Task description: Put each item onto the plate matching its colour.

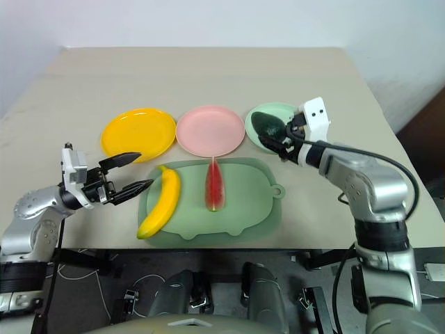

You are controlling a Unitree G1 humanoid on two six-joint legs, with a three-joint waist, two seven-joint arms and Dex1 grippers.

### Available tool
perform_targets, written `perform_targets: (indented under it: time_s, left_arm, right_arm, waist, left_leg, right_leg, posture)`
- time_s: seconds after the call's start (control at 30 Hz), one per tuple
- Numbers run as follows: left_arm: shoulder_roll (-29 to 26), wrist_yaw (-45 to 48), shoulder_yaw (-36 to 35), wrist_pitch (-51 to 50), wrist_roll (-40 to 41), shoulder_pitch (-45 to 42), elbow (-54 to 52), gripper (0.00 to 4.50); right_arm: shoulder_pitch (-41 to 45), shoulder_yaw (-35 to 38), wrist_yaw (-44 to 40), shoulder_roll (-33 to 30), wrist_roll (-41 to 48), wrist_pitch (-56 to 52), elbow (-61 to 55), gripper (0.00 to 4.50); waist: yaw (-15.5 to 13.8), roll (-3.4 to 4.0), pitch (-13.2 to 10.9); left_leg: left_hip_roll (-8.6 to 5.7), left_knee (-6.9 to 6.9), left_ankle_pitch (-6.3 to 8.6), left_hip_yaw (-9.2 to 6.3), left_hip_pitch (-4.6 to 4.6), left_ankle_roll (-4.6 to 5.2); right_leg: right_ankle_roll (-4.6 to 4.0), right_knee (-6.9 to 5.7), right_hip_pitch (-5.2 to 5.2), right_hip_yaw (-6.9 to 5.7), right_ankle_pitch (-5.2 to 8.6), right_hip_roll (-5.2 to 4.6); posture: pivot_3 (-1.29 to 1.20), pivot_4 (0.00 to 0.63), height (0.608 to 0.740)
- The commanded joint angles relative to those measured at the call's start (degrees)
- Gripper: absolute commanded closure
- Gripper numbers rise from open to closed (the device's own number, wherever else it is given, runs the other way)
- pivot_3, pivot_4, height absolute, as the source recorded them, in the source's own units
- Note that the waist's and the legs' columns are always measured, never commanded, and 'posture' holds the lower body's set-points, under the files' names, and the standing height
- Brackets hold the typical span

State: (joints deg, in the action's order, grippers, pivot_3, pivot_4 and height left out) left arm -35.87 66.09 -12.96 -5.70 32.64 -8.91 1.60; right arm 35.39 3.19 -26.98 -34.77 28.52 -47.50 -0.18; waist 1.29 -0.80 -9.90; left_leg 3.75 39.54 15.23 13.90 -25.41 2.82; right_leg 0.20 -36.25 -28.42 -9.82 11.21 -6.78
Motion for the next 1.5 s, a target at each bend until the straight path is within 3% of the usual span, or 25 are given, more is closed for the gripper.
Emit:
perform_targets:
  time_s: [0.03, 0.27, 0.33, 0.43, 0.7, 0.87, 1.03, 1.17, 1.5]
  left_arm:
    - [-0.5, -0.7, -1.7, 0.6, 0.6, 0.6, -2.9, 0.0]
    - [-0.7, -1.5, -2.3, 0.6, 0.7, 1.5, -3.8, 0.0]
    - [-0.6, -1.7, -2.3, 0.6, 0.7, 1.7, -4.0, 0.0]
    - [-0.5, -1.8, -2.3, 0.6, 0.7, 1.8, -4.1, 0.0]
    - [-0.4, -2.0, -2.3, 0.5, 0.8, 1.7, -4.1, 0.0]
    - [-0.3, -1.7, -1.9, 0.6, 0.6, 0.6, -2.9, 0.0]
    - [0.4, -1.4, -0.8, 0.5, 0.3, -0.8, -1.9, 0.0]
    - [1.0, -0.9, 0.2, 0.9, -0.2, -2.5, -0.4, 0.0]
    - [1.9, -0.3, 1.2, 1.1, -0.8, -4.4, 1.2, 0.0]
  right_arm:
    - [5.2, -3.3, -1.5, 0.4, -7.3, 7.8, 12.2, 1.53]
    - [13.9, -5.6, 0.8, 3.2, -17.1, 18.6, 34.7, 1.53]
    - [14.1, -5.7, -0.6, 3.0, -17.9, 19.6, 35.4, 0.78]
    - [13.2, -5.7, -2.4, 2.6, -18.2, 18.1, 31.9, 0.05]
    - [8.0, -4.1, -1.5, -0.1, -18.6, 6.6, 11.3, 0.05]
    - [6.7, 1.8, -2.1, 0.6, -7.5, -17.5, -13.4, 0.05]
    - [11.3, 7.2, 0.1, 8.6, 0.7, -42.3, -21.0, 0.05]
    - [12.0, 8.5, 5.2, 14.0, 7.5, -45.0, -19.8, 0.05]
    - [11.2, 5.0, 28.4, 17.6, 31.3, -45.0, -10.0, 0.05]
  waist:
    - [-0.1, 0.01, 0.0]
    - [0.5, 0.04, 0.0]
    - [0.8, 0.04, 0.0]
    - [1.3, 0.05, 0.0]
    - [1.3, 0.05, 0.0]
    - [1.2, 0.07, 0.0]
    - [1.3, 0.06, 0.0]
    - [1.1, 0.06, 0.0]
    - [1.4, 0.05, 0.0]
  left_leg:
    - [0.0, -0.01, -0.02, 0.01, -0.01, -0.02]
    - [0.0, 0.0, -0.07, 0.06, -0.01, -0.09]
    - [0.0, 0.0, -0.07, 0.06, -0.01, -0.09]
    - [0.0, 0.0, -0.07, 0.05, 0.0, -0.09]
    - [0.01, 0.02, -0.09, 0.06, 0.02, -0.13]
    - [0.0, 0.02, -0.08, 0.03, -0.04, -0.13]
    - [0.01, 0.02, -0.08, 0.02, -0.02, -0.13]
    - [0.01, 0.01, -0.08, 0.02, -0.03, -0.14]
    - [-0.01, -0.06, -0.09, 0.1, -0.03, -0.16]
  right_leg:
    - [0.0, -0.02, -0.02, 0.0, 0.0, 0.0]
    - [0.09, -0.14, -0.06, 0.01, -0.05, -0.01]
    - [0.15, -0.16, -0.05, 0.02, -0.06, -0.01]
    - [0.19, -0.2, -0.06, 0.02, -0.07, -0.01]
    - [0.21, -0.37, -0.15, 0.08, -0.04, -0.06]
    - [0.08, -0.39, -0.22, 0.11, 0.03, -0.1]
    - [0.04, -0.38, -0.19, 0.1, 0.04, -0.08]
    - [0.05, -0.39, -0.21, 0.1, 0.02, -0.06]
    - [0.18, -0.39, -0.24, 0.1, -0.06, -0.05]
  posture:
    - [0.0, 0.15, 0.696]
    - [0.0, 0.15, 0.696]
    - [0.0, 0.15, 0.696]
    - [0.0, 0.15, 0.696]
    - [0.0, 0.15, 0.696]
    - [0.0, 0.15, 0.696]
    - [0.0, 0.15, 0.696]
    - [0.0, 0.15, 0.696]
    - [0.0, 0.15, 0.696]
